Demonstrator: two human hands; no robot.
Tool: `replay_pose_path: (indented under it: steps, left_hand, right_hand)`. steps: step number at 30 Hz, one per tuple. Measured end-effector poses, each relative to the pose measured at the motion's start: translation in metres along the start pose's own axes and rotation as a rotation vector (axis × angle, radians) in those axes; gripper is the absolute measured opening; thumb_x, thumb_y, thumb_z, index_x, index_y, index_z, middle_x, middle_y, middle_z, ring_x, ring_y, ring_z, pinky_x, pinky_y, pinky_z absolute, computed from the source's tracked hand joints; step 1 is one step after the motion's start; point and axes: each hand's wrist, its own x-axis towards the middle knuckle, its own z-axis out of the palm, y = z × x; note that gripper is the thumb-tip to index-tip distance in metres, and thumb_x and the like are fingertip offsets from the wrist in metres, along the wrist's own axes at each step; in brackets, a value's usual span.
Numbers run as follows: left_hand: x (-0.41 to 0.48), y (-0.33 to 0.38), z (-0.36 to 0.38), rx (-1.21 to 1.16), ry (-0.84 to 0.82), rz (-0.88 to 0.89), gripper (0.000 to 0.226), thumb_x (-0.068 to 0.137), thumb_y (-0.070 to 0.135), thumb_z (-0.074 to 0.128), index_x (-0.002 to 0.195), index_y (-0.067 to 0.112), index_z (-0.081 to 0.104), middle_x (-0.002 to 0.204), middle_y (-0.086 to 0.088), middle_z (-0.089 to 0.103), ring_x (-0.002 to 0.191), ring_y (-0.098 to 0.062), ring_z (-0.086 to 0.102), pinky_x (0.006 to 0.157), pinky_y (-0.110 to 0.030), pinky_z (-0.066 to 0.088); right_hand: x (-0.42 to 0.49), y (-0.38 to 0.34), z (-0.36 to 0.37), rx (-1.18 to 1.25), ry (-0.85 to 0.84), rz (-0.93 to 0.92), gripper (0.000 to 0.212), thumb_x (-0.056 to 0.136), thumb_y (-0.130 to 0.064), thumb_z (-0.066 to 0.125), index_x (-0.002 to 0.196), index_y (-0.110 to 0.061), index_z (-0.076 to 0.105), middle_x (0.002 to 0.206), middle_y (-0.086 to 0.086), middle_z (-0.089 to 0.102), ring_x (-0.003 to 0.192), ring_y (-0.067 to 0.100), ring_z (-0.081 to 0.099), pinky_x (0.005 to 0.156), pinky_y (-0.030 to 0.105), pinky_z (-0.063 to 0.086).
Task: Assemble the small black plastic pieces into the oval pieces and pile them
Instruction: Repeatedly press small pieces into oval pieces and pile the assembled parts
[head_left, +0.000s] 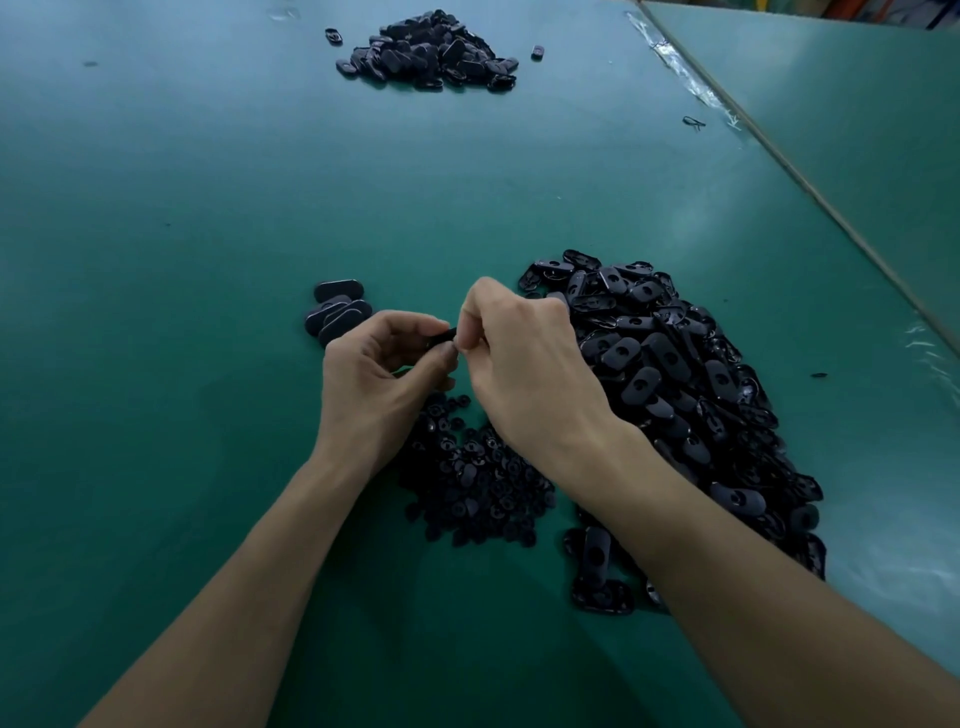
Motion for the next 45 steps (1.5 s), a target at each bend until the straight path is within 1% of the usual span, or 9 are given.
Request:
replay_pose_path:
  steps: [2,5,10,15,20,22,26,37,45]
  left_hand:
    - [-0.001,0.002,0.001,-0.005,0.011,0.003,0.015,0.081,0.018,0.08,0.09,0.017,0.069,0.085,-0.002,0.074,0.074,-0.011,0.072,0.064,-0.02,0.057]
    - [-0.001,0.003,0.0,-0.003,0.037,0.001,0.022,0.078,0.029,0.077,0.089,0.012,0.067,0.084,-0.005,0.073,0.072,-0.01,0.07,0.062,-0.018,0.056]
    - [0.004,0.001,-0.002,0.023,0.035,-0.005,0.017,0.086,0.002,0.076,0.088,0.015,0.064,0.082,-0.003,0.072,0.067,-0.009,0.068,0.058,-0.018,0.054]
    - [0.002,0.004,0.0,-0.075,0.003,-0.033,0.021,0.087,-0.004,0.072,0.089,0.015,0.064,0.072,0.006,0.072,0.063,-0.006,0.065,0.057,-0.017,0.053]
    - [0.002,0.006,-0.002,-0.135,-0.028,-0.058,0.021,0.087,-0.006,0.07,0.091,0.014,0.068,0.075,0.005,0.074,0.066,-0.007,0.067,0.061,-0.019,0.056]
    - [0.002,0.006,-0.001,-0.152,-0.029,-0.077,0.019,0.085,-0.002,0.073,0.092,0.015,0.07,0.075,0.002,0.074,0.067,-0.008,0.068,0.063,-0.02,0.056]
    - [0.002,0.006,0.0,-0.202,-0.022,-0.107,0.018,0.074,0.012,0.077,0.092,0.014,0.073,0.074,0.0,0.074,0.066,-0.01,0.069,0.064,-0.02,0.056]
    - [0.004,0.004,-0.002,-0.24,-0.017,-0.133,0.019,0.072,0.014,0.078,0.091,0.013,0.073,0.073,0.0,0.074,0.064,-0.012,0.069,0.063,-0.021,0.057]
    - [0.004,0.003,-0.003,-0.251,-0.024,-0.125,0.019,0.073,0.013,0.077,0.092,0.014,0.074,0.074,0.0,0.074,0.064,-0.011,0.069,0.064,-0.021,0.058]
  right_hand:
    - [0.0,-0.001,0.0,0.0,-0.016,-0.005,0.022,0.093,0.001,0.055,0.084,-0.018,0.053,0.076,0.005,0.06,0.063,0.021,0.054,0.051,0.021,0.031]
    - [0.0,-0.003,-0.001,0.021,-0.057,-0.014,0.022,0.092,-0.001,0.055,0.085,-0.021,0.056,0.082,0.008,0.064,0.071,0.026,0.059,0.061,0.033,0.045]
    - [0.004,0.002,-0.006,0.097,-0.053,-0.032,0.013,0.092,-0.006,0.062,0.09,-0.019,0.064,0.087,-0.001,0.066,0.078,0.015,0.062,0.072,0.036,0.054]
    - [0.011,0.009,-0.007,0.004,-0.12,-0.011,0.03,0.096,-0.016,0.063,0.126,-0.021,0.064,0.122,0.001,0.065,0.111,0.017,0.06,0.098,0.035,0.049]
    - [0.014,0.02,-0.009,0.163,-0.174,0.029,0.021,0.094,-0.013,0.067,0.112,-0.019,0.074,0.082,-0.015,0.066,0.079,0.0,0.065,0.078,0.01,0.051]
    - [0.015,0.026,-0.009,0.214,-0.175,0.043,0.018,0.094,-0.013,0.067,0.108,-0.018,0.076,0.076,-0.018,0.066,0.073,-0.003,0.067,0.076,0.012,0.054]
    - [0.017,0.033,-0.009,0.265,-0.162,0.047,0.012,0.093,-0.013,0.068,0.1,-0.018,0.077,0.071,-0.011,0.071,0.067,-0.002,0.069,0.073,0.017,0.057]
    - [0.019,0.035,-0.006,0.312,-0.135,0.027,0.014,0.09,-0.012,0.07,0.1,-0.017,0.078,0.071,-0.003,0.075,0.068,0.001,0.071,0.077,0.03,0.061]
    - [0.016,0.031,-0.008,0.278,-0.08,-0.002,0.013,0.088,-0.013,0.072,0.099,-0.016,0.079,0.068,-0.02,0.066,0.067,-0.01,0.066,0.071,0.011,0.054]
